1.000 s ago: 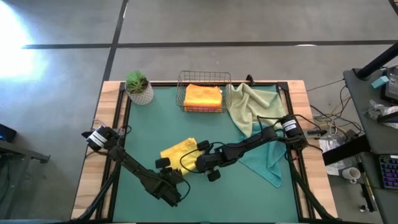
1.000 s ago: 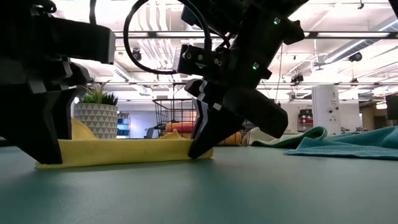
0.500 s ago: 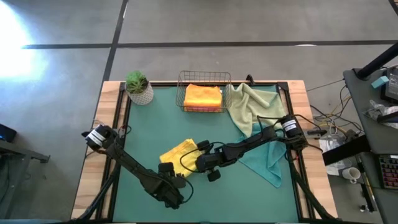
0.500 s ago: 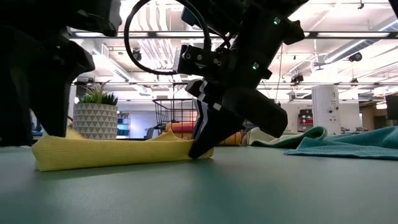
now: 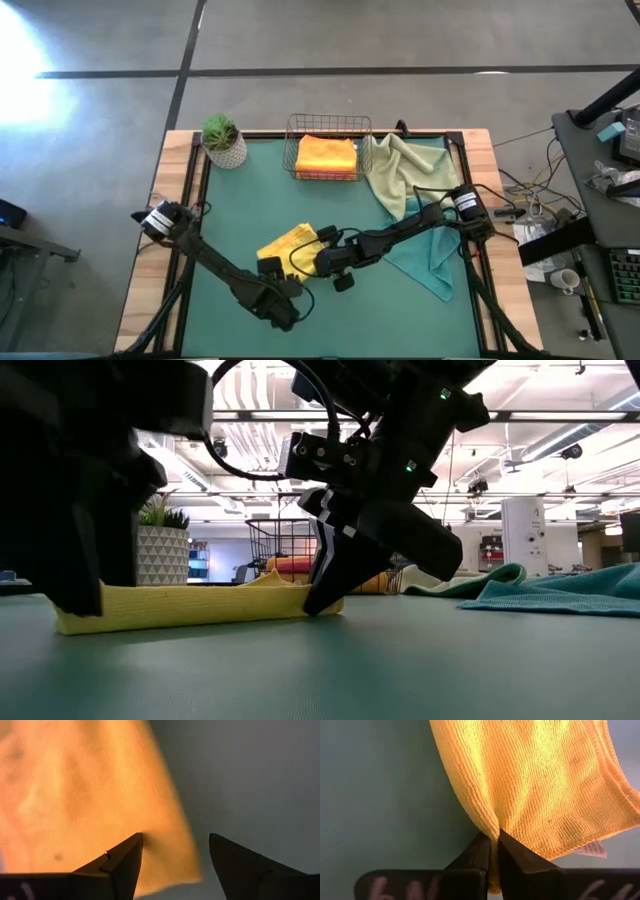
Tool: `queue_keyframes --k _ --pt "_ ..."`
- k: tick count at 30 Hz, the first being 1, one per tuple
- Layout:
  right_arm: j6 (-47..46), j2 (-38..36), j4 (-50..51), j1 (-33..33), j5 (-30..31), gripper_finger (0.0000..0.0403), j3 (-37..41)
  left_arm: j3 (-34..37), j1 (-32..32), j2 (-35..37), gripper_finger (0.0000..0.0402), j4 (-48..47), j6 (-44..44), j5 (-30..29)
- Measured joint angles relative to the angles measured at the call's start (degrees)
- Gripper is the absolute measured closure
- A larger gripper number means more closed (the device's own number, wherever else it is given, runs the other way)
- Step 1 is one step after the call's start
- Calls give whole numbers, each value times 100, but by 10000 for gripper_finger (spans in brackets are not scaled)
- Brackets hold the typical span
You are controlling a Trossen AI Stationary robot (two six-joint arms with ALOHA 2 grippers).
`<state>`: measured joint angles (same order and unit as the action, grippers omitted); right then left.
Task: Fold microfiber towels
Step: Put the folded yellow microfiber towel into the wire basket
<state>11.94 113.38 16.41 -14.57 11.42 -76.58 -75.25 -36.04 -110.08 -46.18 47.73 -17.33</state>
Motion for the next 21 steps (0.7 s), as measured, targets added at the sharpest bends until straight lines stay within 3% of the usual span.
queue_keyframes --k 11,15,21 --pt "-37 0 22 -2 0 390 0 -12 231 -498 198 -79 -2 26" --pt "-142 -2 64 -2 0 390 0 -13 229 -507 251 -43 -9 27" --pt "-151 -44 143 -4 -4 390 0 -2 226 -497 368 -95 -70 -129"
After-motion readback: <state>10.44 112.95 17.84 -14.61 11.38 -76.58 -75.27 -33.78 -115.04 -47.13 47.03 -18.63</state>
